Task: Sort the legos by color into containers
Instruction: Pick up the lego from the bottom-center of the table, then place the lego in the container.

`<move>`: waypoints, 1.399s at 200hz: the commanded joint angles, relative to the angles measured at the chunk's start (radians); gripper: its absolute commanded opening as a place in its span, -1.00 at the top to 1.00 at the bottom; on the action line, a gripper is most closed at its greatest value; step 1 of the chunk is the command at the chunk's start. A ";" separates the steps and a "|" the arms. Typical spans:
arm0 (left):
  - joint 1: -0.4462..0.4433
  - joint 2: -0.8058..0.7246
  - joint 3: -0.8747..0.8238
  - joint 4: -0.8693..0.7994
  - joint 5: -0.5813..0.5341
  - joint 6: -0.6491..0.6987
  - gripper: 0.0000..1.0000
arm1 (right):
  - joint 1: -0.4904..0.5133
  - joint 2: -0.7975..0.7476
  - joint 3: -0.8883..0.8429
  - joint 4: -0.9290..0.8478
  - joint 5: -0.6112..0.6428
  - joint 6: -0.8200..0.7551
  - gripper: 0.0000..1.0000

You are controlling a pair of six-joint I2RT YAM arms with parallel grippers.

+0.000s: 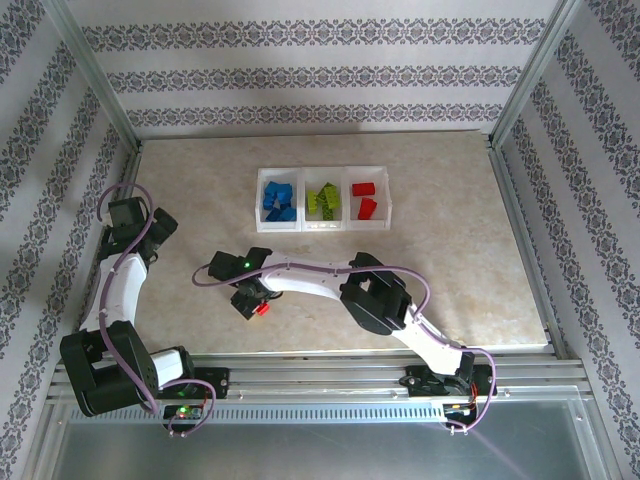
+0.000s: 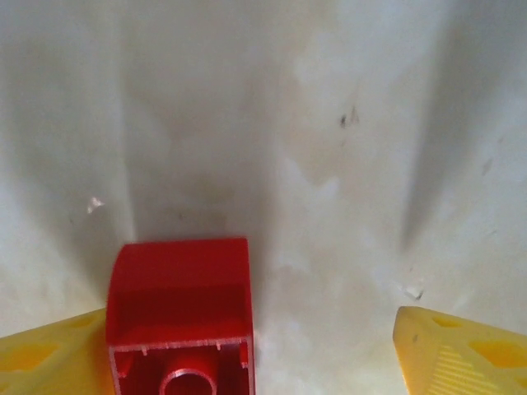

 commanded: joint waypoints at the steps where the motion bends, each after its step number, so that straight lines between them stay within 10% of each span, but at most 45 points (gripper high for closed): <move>1: 0.015 -0.006 -0.003 0.036 0.010 0.002 -0.99 | 0.000 -0.036 -0.063 -0.045 -0.054 0.015 -0.46; 105: 0.018 -0.024 0.010 0.015 0.027 0.018 -0.99 | -0.049 -0.160 -0.161 0.059 -0.072 0.039 0.57; 197: 0.019 -0.067 -0.006 0.003 0.064 0.045 -0.99 | -0.419 -0.444 -0.313 0.131 0.156 -0.022 0.63; 280: 0.018 -0.090 0.000 -0.007 0.091 0.047 -0.99 | -0.689 -0.315 -0.170 0.216 0.165 -0.111 0.63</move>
